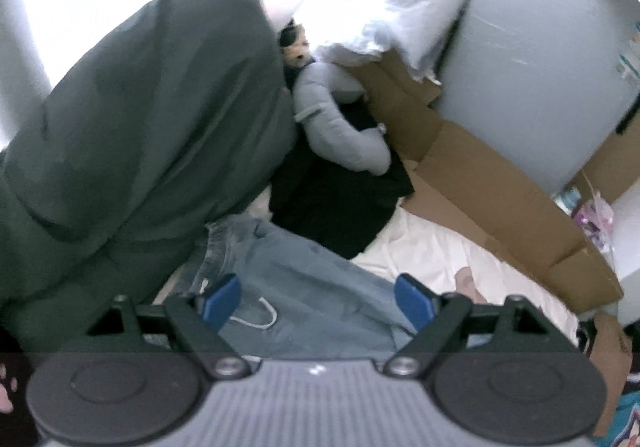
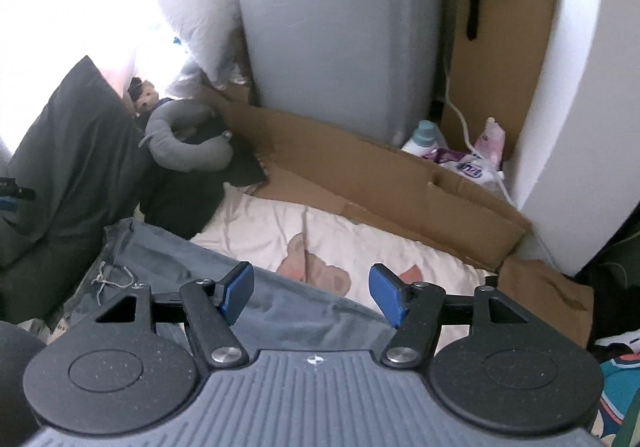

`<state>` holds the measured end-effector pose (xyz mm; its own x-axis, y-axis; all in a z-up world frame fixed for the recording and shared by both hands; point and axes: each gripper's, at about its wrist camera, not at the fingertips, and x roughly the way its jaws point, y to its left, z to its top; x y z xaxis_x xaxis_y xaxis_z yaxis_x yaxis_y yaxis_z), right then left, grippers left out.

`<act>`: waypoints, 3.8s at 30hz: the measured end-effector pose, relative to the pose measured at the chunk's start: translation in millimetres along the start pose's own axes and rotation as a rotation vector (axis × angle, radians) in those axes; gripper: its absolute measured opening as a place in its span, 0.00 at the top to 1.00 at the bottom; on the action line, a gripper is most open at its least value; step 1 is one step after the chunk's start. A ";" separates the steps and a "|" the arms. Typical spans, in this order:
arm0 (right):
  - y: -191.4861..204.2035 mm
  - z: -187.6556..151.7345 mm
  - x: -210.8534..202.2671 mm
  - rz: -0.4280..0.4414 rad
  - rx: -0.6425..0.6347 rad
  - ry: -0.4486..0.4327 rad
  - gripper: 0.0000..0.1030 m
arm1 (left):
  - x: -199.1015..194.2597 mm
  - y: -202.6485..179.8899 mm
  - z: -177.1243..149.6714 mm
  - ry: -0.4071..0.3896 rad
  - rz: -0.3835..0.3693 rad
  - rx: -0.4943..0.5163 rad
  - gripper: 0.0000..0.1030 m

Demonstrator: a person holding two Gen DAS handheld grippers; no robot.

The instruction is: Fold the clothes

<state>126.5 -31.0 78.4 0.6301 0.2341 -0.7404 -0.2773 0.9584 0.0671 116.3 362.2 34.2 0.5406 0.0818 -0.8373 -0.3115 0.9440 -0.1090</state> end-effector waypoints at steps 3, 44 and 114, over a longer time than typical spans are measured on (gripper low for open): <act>-18.2 2.7 -11.2 -0.007 0.012 -0.019 0.32 | 3.6 -13.9 6.7 0.007 -0.024 0.015 0.16; -162.2 -198.5 285.3 -0.069 0.170 0.066 0.25 | 309.1 -77.4 -3.9 0.172 -0.059 -0.147 0.26; -171.1 -150.1 359.8 -0.213 -0.255 0.156 0.93 | 404.4 -41.7 -7.8 0.200 -0.132 -0.323 0.92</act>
<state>291.8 -135.2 -299.8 0.5806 -0.0133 -0.8141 -0.3358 0.9069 -0.2544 341.9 353.4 -304.1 0.4391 -0.1272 -0.8894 -0.4968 0.7905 -0.3583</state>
